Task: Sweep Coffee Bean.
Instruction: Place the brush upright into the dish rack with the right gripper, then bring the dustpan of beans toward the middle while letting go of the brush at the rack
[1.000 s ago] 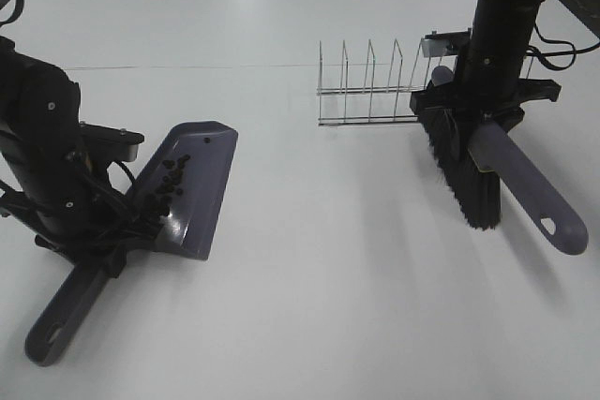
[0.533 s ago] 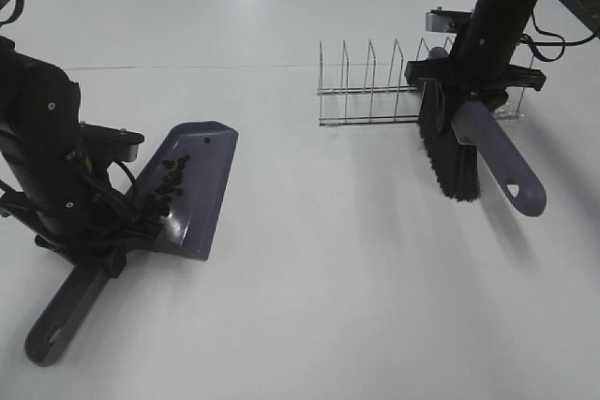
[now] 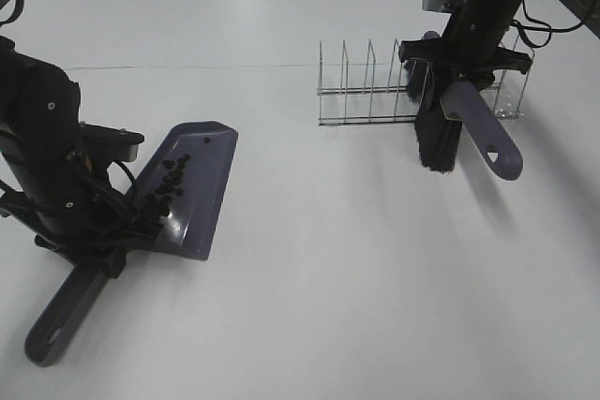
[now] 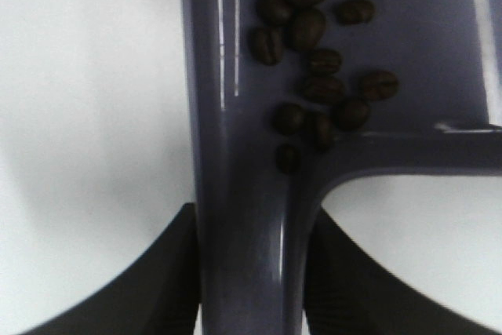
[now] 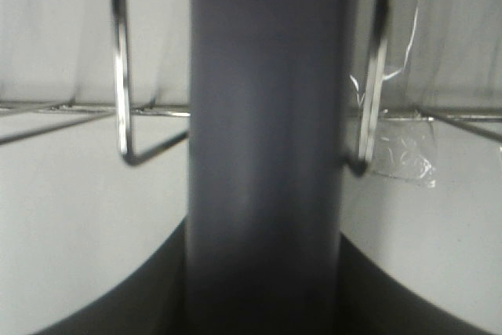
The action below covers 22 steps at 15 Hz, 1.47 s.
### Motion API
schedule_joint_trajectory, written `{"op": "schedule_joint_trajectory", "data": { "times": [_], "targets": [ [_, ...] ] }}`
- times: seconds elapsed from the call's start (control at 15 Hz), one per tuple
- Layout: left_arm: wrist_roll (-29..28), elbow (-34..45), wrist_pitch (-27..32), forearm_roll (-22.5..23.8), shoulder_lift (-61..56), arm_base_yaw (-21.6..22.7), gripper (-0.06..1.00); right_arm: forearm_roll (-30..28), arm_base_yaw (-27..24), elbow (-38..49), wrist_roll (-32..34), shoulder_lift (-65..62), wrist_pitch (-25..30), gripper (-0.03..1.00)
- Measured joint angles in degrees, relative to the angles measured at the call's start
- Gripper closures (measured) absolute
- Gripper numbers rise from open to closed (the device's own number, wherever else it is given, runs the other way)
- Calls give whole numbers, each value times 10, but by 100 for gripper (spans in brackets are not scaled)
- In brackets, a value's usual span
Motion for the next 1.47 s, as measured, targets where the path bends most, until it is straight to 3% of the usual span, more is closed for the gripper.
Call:
{"op": "schedule_joint_trajectory", "data": {
  "times": [0.2,0.33,0.47,0.93,1.13,1.47],
  "targets": [
    [0,0,0,0,0,0,61,4,-1,-10,0,3,-5,65],
    [0,0,0,0,0,0,61,5,-1,-13,6,3,-10,39],
    [0,0,0,-1,0,0,61,5,-1,-13,6,3,-11,28],
    [-22,0,-4,-25,0,0,61,23,-1,-16,0,-59,-14,25],
    [-41,-2,-38,-25,2,0,61,23,-1,-16,-1,-68,-14,25],
    [-43,-67,-29,-21,40,0,61,28,-1,-16,-2,-68,-14,25]
  ]
}}
